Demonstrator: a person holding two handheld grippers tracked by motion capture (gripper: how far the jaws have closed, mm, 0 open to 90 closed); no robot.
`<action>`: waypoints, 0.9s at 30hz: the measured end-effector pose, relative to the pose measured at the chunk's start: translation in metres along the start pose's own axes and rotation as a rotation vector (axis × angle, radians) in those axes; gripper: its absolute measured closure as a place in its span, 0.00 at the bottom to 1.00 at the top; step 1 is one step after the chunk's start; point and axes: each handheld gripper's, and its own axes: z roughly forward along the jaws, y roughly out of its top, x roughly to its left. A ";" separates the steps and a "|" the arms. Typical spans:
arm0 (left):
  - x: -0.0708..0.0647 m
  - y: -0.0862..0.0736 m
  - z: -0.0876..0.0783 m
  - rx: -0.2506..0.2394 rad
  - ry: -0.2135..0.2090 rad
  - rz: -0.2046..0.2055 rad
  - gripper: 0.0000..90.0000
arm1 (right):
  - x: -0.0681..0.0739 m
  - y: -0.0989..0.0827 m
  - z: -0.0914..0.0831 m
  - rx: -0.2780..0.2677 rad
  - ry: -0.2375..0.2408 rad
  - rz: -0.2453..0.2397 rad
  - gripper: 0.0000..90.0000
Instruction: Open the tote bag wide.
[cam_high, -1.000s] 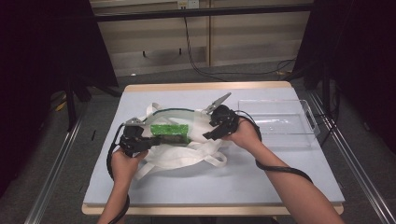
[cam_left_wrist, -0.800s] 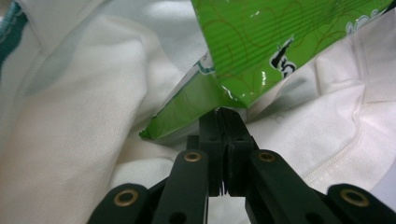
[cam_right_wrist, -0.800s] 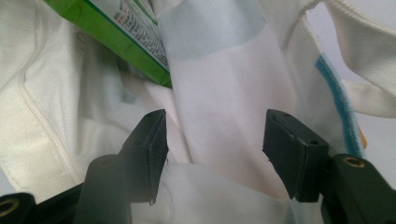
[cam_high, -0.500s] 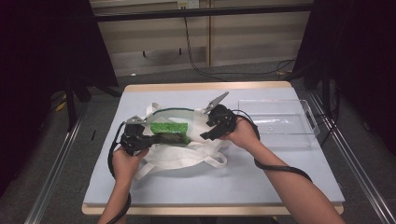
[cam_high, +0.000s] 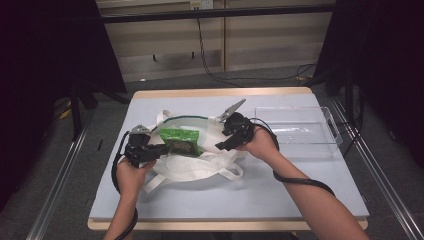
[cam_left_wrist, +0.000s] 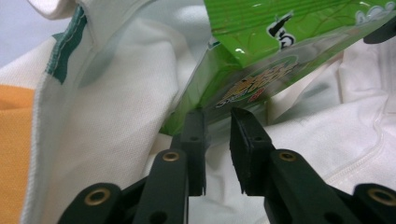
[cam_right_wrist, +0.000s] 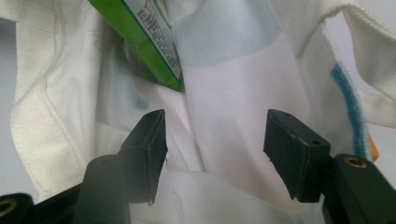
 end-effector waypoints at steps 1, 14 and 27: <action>0.000 0.001 0.000 0.009 0.011 0.007 0.85 | 0.000 0.000 0.000 0.000 0.001 0.004 0.43; 0.003 0.000 -0.002 -0.007 0.033 -0.016 0.86 | 0.001 -0.002 0.000 0.000 0.005 -0.008 0.43; -0.008 0.009 -0.003 -0.036 0.014 0.025 0.93 | 0.005 0.000 -0.006 -0.002 0.021 -0.025 0.43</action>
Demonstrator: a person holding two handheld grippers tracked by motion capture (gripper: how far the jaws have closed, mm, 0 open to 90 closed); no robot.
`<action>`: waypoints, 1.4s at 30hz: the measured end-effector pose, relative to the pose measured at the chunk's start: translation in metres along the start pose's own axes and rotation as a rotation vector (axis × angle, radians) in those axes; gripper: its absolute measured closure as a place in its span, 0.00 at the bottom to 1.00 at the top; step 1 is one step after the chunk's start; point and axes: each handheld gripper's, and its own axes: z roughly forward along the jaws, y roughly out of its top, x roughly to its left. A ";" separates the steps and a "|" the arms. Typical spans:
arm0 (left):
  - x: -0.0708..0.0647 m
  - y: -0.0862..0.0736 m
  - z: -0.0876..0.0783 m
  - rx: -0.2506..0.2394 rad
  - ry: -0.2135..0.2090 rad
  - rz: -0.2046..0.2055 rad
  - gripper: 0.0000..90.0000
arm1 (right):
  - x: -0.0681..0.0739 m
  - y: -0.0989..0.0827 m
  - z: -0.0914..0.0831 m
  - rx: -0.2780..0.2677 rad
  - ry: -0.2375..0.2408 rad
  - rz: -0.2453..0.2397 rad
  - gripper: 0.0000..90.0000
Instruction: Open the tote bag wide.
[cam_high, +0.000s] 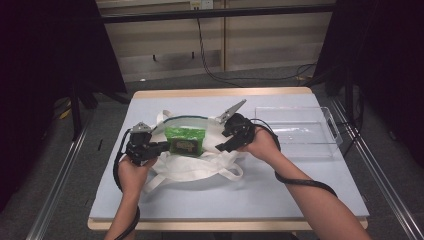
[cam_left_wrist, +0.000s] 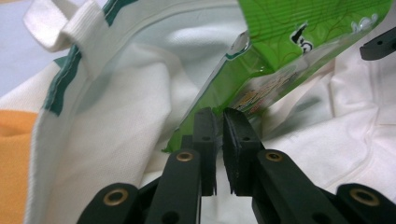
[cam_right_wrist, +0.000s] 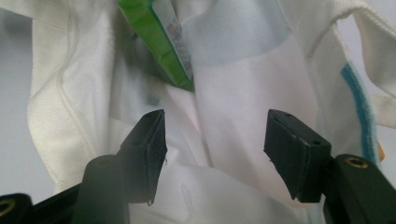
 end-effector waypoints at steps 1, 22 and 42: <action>-0.001 0.001 0.000 0.000 -0.002 0.002 0.94 | 0.000 0.001 0.000 -0.001 0.000 -0.007 0.43; -0.018 0.023 0.002 -0.015 -0.046 0.061 0.95 | 0.008 0.018 -0.010 -0.036 0.021 -0.049 0.43; -0.021 0.020 0.021 0.040 -0.059 0.066 0.96 | 0.009 0.024 -0.009 -0.031 0.040 -0.044 0.53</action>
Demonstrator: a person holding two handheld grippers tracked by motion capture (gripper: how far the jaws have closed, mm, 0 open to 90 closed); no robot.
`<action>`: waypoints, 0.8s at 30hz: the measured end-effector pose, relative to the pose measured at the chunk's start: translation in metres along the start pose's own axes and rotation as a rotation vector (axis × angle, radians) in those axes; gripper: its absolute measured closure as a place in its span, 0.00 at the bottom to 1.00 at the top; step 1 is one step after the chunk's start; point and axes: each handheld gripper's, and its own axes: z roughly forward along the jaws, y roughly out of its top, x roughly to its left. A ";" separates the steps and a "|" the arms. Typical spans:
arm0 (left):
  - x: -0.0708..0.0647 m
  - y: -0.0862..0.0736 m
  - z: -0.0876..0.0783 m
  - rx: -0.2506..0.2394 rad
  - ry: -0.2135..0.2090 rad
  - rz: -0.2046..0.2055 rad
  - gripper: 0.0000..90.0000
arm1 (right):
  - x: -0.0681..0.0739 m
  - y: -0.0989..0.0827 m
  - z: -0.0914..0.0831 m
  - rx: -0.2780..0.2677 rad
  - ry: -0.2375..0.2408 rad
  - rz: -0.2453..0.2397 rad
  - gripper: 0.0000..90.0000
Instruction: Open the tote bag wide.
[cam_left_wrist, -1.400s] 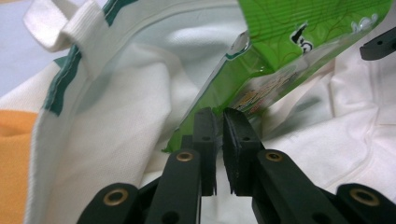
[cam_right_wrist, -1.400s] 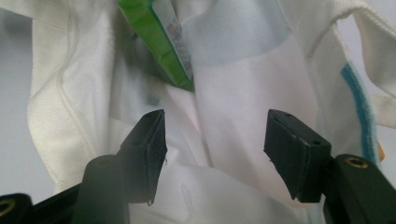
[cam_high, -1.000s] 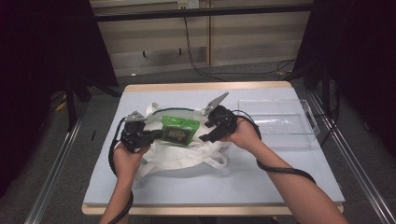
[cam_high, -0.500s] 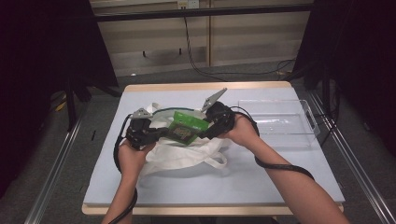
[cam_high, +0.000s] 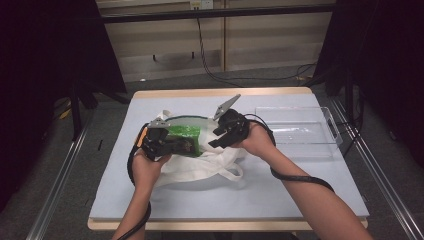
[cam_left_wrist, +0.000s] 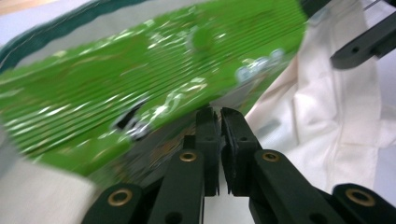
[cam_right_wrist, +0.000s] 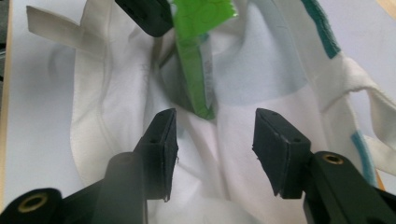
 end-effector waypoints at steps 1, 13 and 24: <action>0.001 -0.001 -0.002 0.011 0.001 -0.005 0.96 | -0.001 -0.001 0.000 -0.005 -0.003 -0.004 0.52; 0.026 -0.027 -0.018 0.002 0.085 -0.086 0.82 | -0.004 -0.009 0.003 0.003 -0.002 0.021 0.49; 0.022 -0.016 -0.012 -0.007 0.079 -0.043 0.84 | 0.000 -0.006 0.004 0.010 0.012 0.003 0.48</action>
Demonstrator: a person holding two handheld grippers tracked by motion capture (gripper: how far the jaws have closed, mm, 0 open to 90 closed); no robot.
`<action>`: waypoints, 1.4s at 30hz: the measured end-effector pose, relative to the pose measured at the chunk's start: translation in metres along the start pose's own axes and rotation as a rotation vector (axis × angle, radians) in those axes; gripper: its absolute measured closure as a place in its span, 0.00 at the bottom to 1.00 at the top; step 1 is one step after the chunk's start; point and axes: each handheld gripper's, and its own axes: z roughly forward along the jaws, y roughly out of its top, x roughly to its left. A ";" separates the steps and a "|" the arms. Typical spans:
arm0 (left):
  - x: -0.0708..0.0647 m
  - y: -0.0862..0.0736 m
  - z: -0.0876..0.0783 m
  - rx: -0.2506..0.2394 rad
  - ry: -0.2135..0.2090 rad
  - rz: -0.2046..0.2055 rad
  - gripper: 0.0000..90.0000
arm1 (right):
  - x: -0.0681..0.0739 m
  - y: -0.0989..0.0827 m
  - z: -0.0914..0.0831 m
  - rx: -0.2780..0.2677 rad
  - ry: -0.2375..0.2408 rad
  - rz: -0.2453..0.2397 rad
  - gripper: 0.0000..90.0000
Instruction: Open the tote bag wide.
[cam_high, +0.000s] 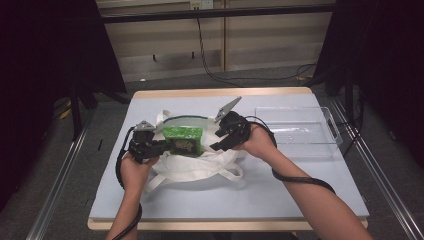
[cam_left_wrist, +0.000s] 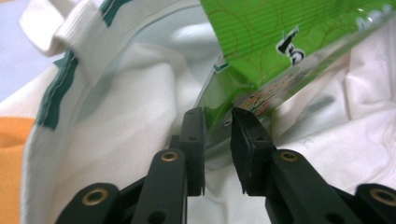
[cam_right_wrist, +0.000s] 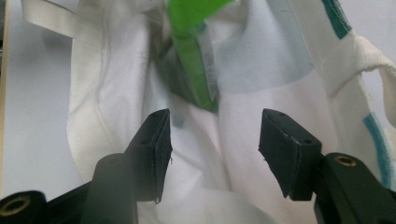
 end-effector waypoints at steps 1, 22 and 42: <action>-0.001 0.001 0.000 -0.005 -0.007 0.002 0.84 | 0.000 0.001 -0.001 0.002 0.001 -0.003 0.47; -0.027 0.036 0.003 0.007 -0.035 0.132 0.87 | -0.012 0.010 0.000 -0.023 -0.012 -0.002 0.40; -0.033 0.041 0.003 0.004 -0.043 0.149 0.88 | -0.017 0.014 -0.006 -0.008 -0.003 -0.017 0.55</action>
